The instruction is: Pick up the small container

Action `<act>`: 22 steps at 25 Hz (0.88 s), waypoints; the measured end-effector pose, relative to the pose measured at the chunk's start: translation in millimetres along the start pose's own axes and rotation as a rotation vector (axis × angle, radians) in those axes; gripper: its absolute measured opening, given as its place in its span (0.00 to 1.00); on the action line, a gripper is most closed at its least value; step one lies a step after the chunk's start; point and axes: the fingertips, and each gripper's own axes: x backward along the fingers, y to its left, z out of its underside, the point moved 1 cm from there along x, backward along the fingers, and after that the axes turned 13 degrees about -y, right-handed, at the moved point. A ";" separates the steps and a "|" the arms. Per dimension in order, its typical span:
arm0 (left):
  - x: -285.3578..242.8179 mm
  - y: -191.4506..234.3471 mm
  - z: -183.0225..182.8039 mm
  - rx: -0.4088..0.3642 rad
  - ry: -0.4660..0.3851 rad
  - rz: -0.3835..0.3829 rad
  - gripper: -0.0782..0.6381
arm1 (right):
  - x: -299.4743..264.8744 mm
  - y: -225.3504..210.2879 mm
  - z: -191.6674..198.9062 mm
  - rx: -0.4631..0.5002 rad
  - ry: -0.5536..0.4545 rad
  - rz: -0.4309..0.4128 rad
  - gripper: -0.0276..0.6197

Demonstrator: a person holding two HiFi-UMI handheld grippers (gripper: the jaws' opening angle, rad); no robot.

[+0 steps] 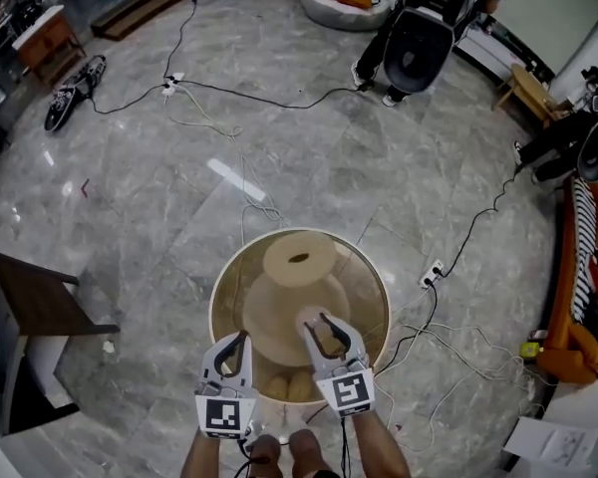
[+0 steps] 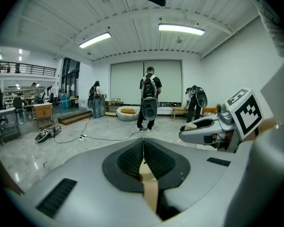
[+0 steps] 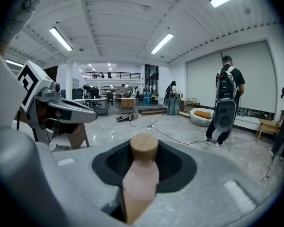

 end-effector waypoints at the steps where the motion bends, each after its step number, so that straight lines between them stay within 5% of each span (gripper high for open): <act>1: 3.4 -1.5 -7.8 -0.011 -0.005 0.007 0.13 | 4.6 0.6 -8.9 0.002 -0.003 0.005 0.24; 4: 15.9 -5.7 -28.2 -0.065 -0.018 0.038 0.13 | 20.2 4.1 -37.8 0.002 -0.005 0.021 0.24; 22: 120.1 -27.5 -149.1 -0.110 -0.087 0.108 0.13 | 128.8 51.2 -187.4 0.016 -0.086 0.128 0.24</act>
